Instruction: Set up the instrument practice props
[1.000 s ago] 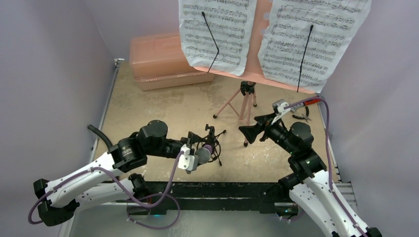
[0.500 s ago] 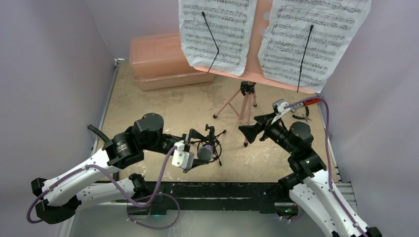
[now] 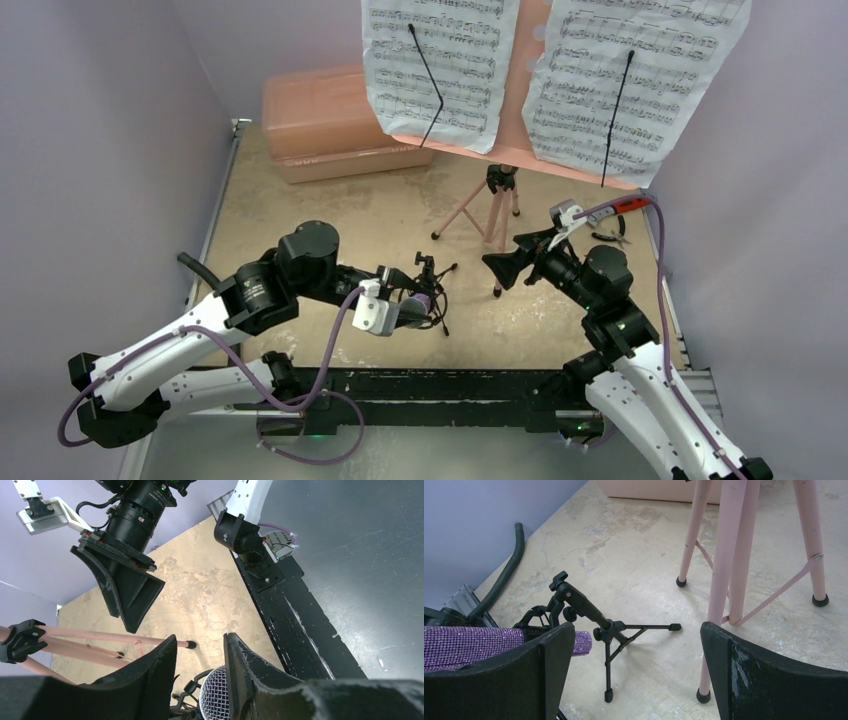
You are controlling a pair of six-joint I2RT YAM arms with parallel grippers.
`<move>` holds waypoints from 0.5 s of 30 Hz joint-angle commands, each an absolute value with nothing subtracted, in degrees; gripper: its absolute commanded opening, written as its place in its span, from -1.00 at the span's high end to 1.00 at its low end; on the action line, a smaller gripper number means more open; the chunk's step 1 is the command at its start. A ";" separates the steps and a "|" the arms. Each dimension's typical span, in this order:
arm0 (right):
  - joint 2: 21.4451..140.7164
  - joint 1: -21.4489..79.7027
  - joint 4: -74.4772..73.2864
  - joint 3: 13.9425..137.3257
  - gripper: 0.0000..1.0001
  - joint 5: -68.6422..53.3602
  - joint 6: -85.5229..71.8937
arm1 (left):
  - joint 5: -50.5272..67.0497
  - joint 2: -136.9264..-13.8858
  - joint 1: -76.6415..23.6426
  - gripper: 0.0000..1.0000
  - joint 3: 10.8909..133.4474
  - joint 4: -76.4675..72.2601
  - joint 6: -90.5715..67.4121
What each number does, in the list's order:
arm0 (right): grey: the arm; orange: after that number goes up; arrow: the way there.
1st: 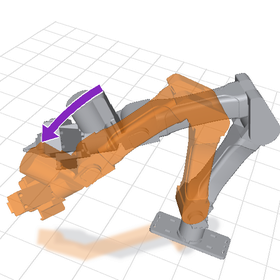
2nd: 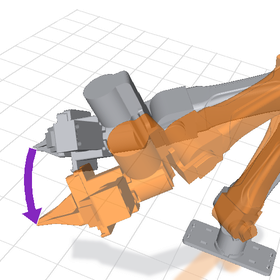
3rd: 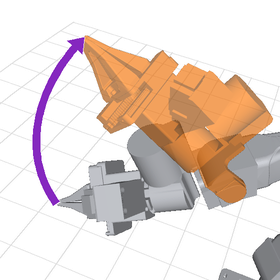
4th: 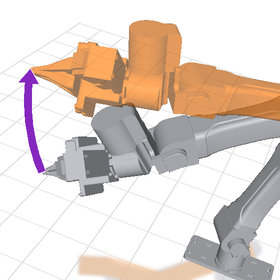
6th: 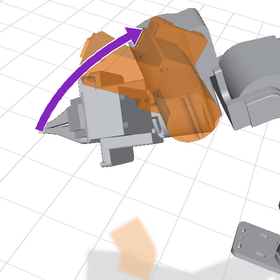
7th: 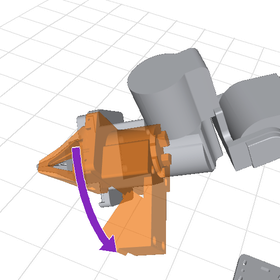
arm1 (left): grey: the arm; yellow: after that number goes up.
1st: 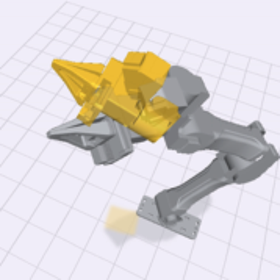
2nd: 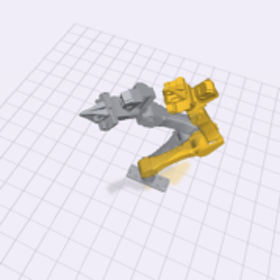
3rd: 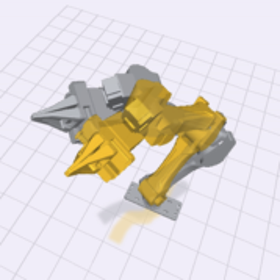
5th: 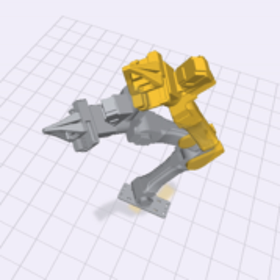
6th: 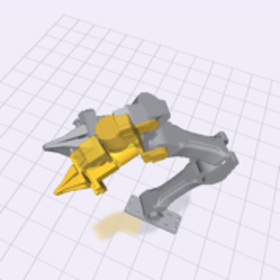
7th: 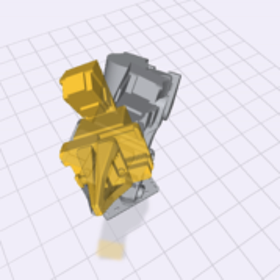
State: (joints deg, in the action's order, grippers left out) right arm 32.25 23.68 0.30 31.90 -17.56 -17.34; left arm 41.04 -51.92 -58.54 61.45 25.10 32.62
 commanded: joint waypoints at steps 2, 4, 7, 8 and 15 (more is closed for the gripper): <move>32.35 23.66 2.43 32.84 -0.96 -17.93 -17.58 | 40.87 -51.46 -58.45 0.30 60.55 21.48 31.49; 32.34 23.64 2.17 32.76 -0.96 -17.93 -17.45 | 40.44 -51.17 -58.45 0.36 59.34 20.49 31.23; 32.41 23.64 2.52 32.60 -0.96 -18.06 -17.49 | 40.51 -51.15 -58.48 0.44 58.32 20.39 31.17; 32.43 23.64 2.50 32.61 -0.96 -18.10 -17.48 | 40.45 -51.11 -58.50 0.46 58.04 20.40 31.11; 32.80 23.67 3.23 32.24 -0.96 -18.28 -17.69 | 39.01 -50.71 -58.45 0.52 55.74 20.71 31.37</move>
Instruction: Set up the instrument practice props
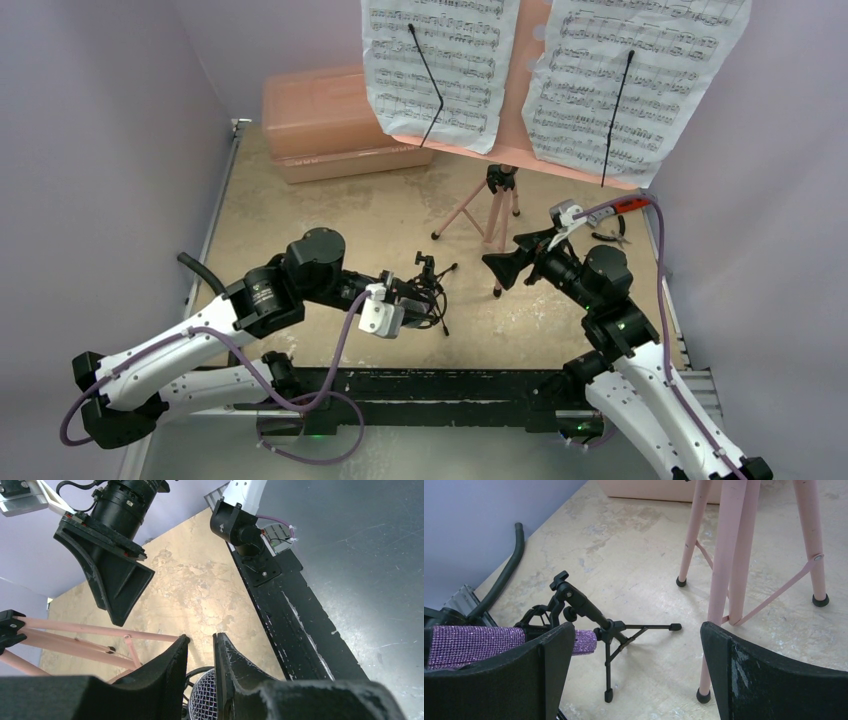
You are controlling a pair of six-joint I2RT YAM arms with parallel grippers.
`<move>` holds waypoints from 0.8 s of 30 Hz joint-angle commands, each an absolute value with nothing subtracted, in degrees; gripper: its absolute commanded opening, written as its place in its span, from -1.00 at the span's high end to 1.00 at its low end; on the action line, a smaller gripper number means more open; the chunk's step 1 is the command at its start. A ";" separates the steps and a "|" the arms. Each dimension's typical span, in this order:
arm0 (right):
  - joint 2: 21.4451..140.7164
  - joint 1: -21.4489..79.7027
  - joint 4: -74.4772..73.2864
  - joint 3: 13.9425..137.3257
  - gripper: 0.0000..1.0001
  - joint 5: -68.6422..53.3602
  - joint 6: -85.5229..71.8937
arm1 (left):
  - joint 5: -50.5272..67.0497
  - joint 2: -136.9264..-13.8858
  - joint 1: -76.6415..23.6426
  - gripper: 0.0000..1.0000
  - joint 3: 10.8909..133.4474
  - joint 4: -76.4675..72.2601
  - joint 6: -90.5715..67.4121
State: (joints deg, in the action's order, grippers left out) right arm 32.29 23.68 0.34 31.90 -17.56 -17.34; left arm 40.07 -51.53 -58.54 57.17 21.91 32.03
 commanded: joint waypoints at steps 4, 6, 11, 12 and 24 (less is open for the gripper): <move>33.22 23.64 2.87 32.53 -0.96 -18.26 -17.67 | 37.24 -51.25 -58.45 0.54 54.97 21.07 31.89; 33.22 23.67 3.11 32.37 -0.96 -18.39 -17.66 | 36.47 -51.56 -58.47 0.55 54.59 21.72 32.71; 33.07 23.64 2.44 32.62 -0.96 -18.37 -17.41 | 31.99 -52.17 -58.52 0.60 53.00 21.96 33.79; 33.06 23.65 2.51 32.50 -0.96 -18.37 -17.42 | 31.20 -52.39 -58.48 0.60 52.69 21.64 33.83; 32.65 23.65 1.89 32.97 -0.96 -18.28 -17.06 | 29.17 -57.59 -58.46 0.62 54.97 24.17 33.97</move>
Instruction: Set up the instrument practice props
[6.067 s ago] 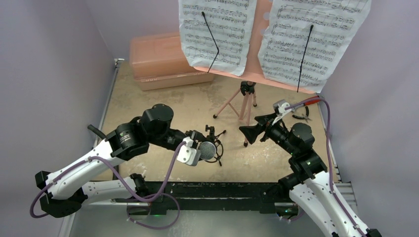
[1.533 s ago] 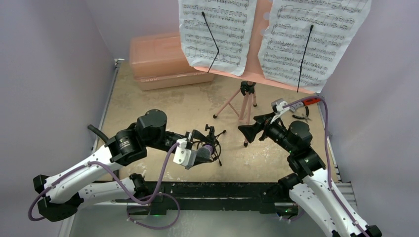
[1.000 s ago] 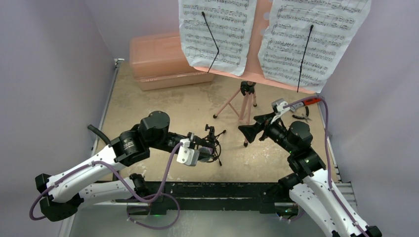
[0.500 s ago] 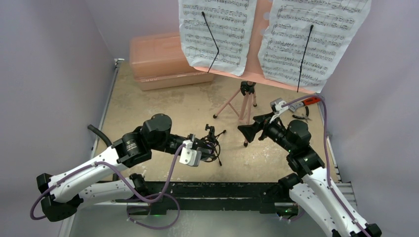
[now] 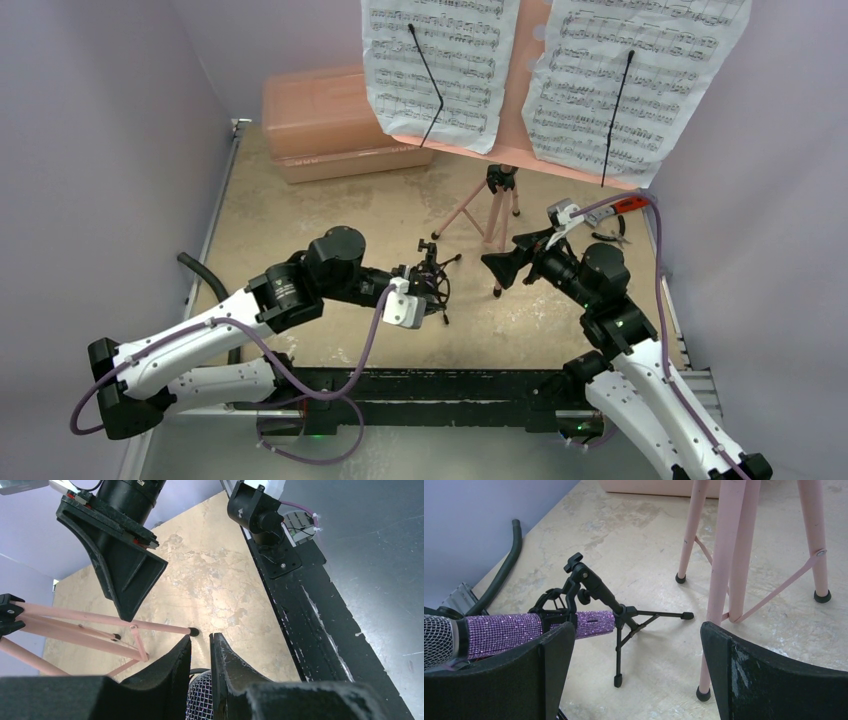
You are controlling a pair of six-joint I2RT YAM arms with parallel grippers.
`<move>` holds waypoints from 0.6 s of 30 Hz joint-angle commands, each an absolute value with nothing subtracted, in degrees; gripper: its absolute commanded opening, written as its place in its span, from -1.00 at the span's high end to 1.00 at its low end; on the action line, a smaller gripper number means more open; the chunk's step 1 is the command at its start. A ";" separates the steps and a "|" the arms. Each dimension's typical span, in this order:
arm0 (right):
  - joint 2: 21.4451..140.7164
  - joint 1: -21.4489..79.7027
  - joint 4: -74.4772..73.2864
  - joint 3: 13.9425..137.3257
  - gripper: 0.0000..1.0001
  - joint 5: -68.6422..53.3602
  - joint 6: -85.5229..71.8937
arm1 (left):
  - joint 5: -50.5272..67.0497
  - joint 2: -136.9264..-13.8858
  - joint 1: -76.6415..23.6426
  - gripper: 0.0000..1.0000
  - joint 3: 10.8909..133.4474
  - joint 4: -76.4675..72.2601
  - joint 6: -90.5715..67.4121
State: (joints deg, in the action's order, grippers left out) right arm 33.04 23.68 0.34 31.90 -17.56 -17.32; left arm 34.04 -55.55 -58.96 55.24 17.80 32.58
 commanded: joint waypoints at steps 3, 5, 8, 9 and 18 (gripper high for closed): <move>32.53 23.69 1.81 32.81 -0.96 -18.27 -17.11 | 28.56 -56.72 -58.49 0.62 55.71 24.13 33.82; 32.52 23.64 2.10 32.95 -0.96 -18.28 -17.05 | 28.47 -55.76 -58.47 0.62 56.41 23.66 33.08; 32.61 23.66 1.84 33.02 -0.95 -18.13 -16.98 | 28.55 -53.86 -58.48 0.62 56.94 21.96 31.60; 32.61 23.67 1.95 32.89 -0.96 -18.13 -17.11 | 28.82 -53.16 -58.51 0.62 57.00 21.26 31.10; 33.21 23.69 3.16 32.85 -0.96 -17.97 -17.51 | 29.45 -48.04 -58.45 0.65 57.12 21.67 28.13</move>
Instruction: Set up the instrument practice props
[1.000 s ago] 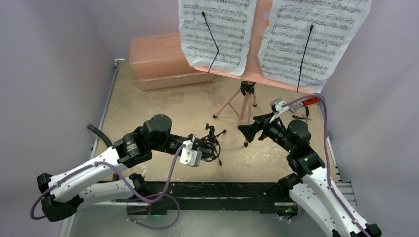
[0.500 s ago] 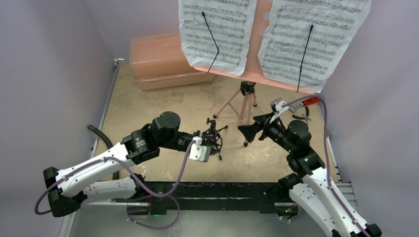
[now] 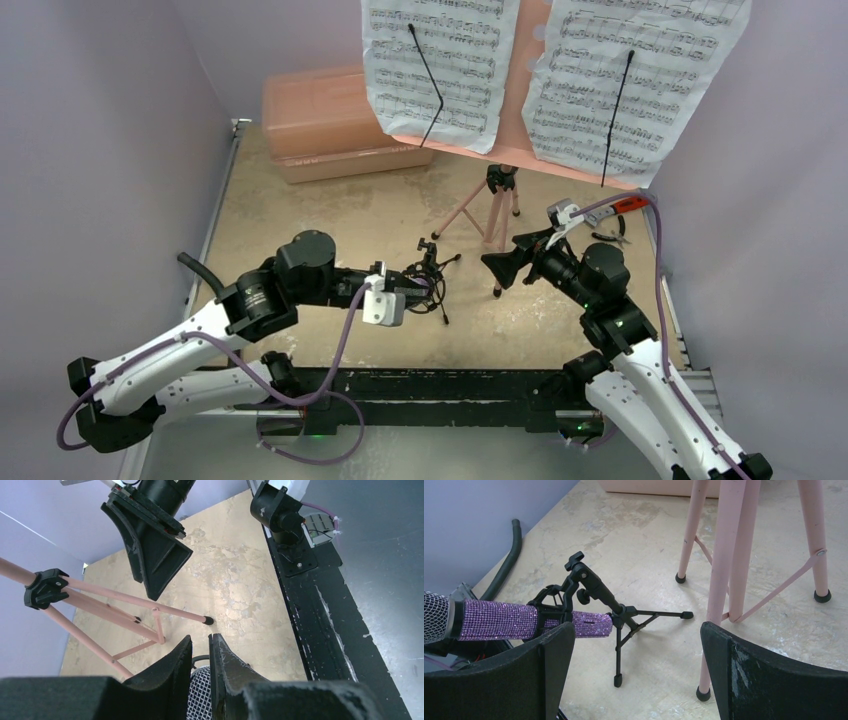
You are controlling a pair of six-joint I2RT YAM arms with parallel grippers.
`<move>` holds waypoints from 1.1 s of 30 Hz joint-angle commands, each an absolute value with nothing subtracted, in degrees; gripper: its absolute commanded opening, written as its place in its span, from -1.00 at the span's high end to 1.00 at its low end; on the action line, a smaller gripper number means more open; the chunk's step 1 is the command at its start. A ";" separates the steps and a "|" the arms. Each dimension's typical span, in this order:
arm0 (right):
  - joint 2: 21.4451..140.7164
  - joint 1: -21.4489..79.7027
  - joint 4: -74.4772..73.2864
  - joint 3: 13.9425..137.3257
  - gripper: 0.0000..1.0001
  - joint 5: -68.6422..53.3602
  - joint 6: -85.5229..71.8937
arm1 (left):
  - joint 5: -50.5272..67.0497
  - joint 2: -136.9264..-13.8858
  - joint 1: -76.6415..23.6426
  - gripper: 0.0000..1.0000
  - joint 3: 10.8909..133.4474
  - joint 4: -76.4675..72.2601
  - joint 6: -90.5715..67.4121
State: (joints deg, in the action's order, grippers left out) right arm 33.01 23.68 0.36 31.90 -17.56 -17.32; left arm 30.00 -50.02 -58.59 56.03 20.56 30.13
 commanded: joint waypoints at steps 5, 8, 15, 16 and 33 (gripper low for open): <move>33.61 23.66 3.23 33.21 -0.96 -18.20 -17.44 | 26.57 -46.61 -58.45 0.73 56.71 25.72 28.32; 33.75 23.65 3.65 33.06 -0.95 -18.42 -17.53 | 25.59 -46.14 -58.46 0.76 56.29 27.30 28.78; 33.84 23.64 3.21 33.53 -0.95 -18.28 -17.07 | 21.68 -45.84 -58.46 0.86 53.39 27.97 29.21; 33.84 23.65 3.08 33.66 -0.96 -18.32 -17.04 | 21.30 -45.95 -58.49 0.88 52.95 28.03 29.37; 32.59 23.64 1.19 34.02 -0.96 -18.19 -16.47 | 22.71 -50.25 -58.51 0.96 49.16 19.65 29.03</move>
State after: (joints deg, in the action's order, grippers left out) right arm 33.50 23.68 0.56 31.90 -17.58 -17.26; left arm 21.08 -50.87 -58.57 48.80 24.75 29.54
